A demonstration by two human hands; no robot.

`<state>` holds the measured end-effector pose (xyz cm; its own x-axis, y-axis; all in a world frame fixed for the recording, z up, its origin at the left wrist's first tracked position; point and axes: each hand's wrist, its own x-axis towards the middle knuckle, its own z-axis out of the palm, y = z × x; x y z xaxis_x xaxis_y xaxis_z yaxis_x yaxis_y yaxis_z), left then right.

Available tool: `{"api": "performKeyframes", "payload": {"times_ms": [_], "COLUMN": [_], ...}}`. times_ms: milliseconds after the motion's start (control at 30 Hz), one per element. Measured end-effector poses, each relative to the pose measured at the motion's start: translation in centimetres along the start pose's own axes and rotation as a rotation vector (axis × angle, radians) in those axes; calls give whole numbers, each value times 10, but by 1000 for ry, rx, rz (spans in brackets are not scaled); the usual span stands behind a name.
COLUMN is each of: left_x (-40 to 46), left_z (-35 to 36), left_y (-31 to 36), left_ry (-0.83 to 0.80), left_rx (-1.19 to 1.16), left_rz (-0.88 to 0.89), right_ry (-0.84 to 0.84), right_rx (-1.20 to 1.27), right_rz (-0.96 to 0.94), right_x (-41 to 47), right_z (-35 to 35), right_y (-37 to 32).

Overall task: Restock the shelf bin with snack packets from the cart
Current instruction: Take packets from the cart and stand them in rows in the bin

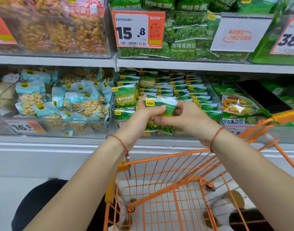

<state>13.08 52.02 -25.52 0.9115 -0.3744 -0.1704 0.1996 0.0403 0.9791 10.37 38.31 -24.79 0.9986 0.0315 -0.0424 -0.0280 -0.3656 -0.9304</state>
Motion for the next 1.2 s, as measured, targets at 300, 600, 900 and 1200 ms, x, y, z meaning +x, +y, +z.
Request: {"api": "performKeyframes", "payload": {"times_ms": [300, 600, 900, 1200], "left_x": [51, 83, 76, 65], "left_z": [-82, -101, -106, -94], "left_y": [-12, -27, -31, -9], "left_ry": [423, 390, 462, 426], "left_rx": [1170, 1078, 955, 783], "left_rz": [388, 374, 476, 672], "right_ry": [203, 30, 128, 297], "right_rx": [-137, -144, -201, -29], "right_rz": [29, 116, 1, -26], "right_x": [92, 155, 141, 119], "right_z": [-22, -8, -5, -5], "right_y": [11, 19, 21, 22]}}
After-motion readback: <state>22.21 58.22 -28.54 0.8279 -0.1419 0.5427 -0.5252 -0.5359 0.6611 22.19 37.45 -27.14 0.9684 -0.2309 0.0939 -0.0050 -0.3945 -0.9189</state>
